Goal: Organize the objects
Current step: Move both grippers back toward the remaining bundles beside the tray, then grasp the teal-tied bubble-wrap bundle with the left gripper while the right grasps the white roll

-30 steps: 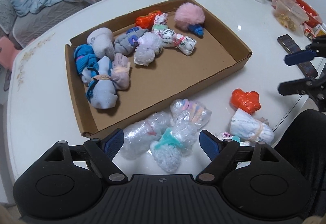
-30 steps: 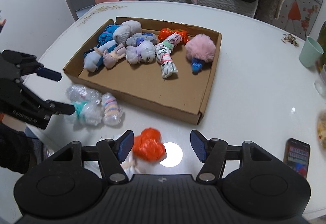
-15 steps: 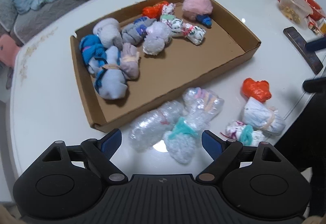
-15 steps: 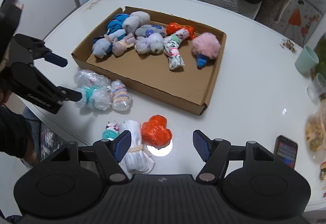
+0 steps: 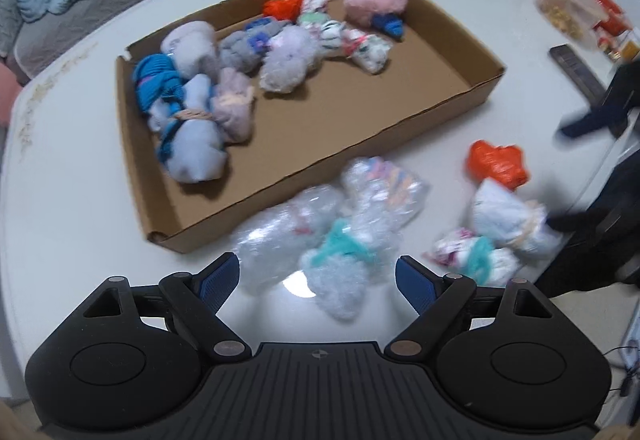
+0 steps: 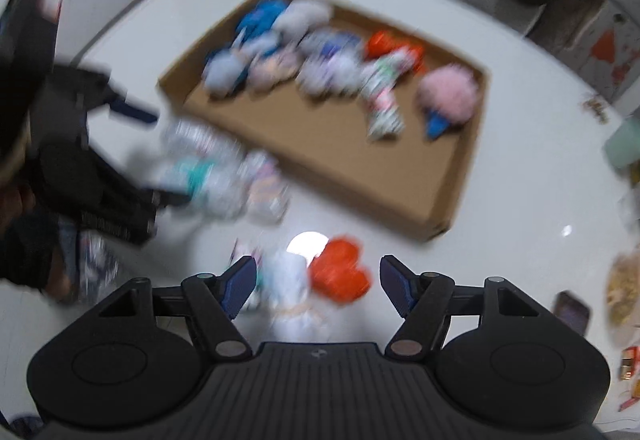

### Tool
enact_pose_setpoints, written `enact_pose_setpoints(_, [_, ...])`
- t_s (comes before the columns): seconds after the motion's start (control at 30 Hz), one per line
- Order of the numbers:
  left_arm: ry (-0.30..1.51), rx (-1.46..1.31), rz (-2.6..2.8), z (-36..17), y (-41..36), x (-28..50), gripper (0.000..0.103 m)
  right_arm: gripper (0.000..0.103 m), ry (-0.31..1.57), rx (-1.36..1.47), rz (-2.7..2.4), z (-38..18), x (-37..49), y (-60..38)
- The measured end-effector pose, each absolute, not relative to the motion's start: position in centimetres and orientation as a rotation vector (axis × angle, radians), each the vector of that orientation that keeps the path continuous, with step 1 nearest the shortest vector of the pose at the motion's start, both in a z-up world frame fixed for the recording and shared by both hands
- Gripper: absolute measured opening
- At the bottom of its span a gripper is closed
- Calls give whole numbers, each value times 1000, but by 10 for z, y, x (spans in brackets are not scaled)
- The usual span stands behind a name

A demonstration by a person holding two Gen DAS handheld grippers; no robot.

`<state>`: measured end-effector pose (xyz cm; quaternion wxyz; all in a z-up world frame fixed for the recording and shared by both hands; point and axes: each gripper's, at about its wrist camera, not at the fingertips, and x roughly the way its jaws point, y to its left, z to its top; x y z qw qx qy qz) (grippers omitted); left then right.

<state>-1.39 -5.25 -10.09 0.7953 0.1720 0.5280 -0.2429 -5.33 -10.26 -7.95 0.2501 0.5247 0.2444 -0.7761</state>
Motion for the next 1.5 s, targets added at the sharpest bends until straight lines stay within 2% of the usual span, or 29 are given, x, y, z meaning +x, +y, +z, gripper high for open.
enact_pose_setpoints(0.1, [1123,357,-539,-103,-57,-14,89,48,666,1485,-2048,-106,-52,-99])
enact_pose_setpoints(0.13, [1122,349,-539,-105,-57,-14,89,47,653,1493,-2050,-111,-53,-97])
enact_pose_setpoints(0.23, [1126,330,-545,-114,-58,-9,89,48,603,1541,-2051,-123,-58,-92])
enact_pose_setpoints(0.33, [1109,349,-546,-118,-60,-4,89,51,617,1535,-2054,-128,-60,-94])
enact_pose_setpoints(0.57, [1121,347,-583,-117,-58,-6,88,49,680,1617,-2014,-152,-66,-108])
enact_pose_setpoints(0.67, [1130,359,-627,-114,-64,-8,88,55,657,1625,-2011,-154,-69,-113])
enact_pose_setpoints(0.7, [1120,383,-636,-114,-67,-9,88,53,649,1629,-2015,-154,-70,-114])
enact_pose_setpoints(0.73, [1109,409,-641,-115,-69,-11,89,46,641,1632,-2016,-153,-72,-115])
enact_pose_setpoints(0.83, [1130,424,-640,-125,-67,-9,89,35,610,1641,-2011,-152,-76,-120])
enact_pose_setpoints(1.0, [1121,405,-627,-129,-66,-8,90,35,569,1638,-2033,-153,-72,-117])
enact_pose_setpoints(1.1, [1118,391,-619,-131,-66,-9,90,43,522,1634,-2063,-150,-72,-111])
enact_pose_setpoints(1.17, [1118,384,-613,-133,-65,-9,90,41,524,1636,-2055,-150,-69,-110])
enact_pose_setpoints(1.23, [1125,378,-606,-136,-63,-10,85,42,535,1633,-2051,-151,-66,-111])
enact_pose_setpoints(1.27, [1134,378,-598,-138,-62,-10,73,41,539,1640,-2040,-154,-64,-112])
enact_pose_setpoints(1.3, [1146,379,-594,-141,-61,-9,67,40,557,1647,-2031,-156,-63,-113])
enact_pose_setpoints(1.4, [1132,377,-596,-139,-61,-8,61,32,590,1625,-2021,-158,-57,-117])
enact_pose_setpoints(1.5, [1128,369,-600,-136,-62,-10,57,31,570,1613,-2018,-158,-55,-118])
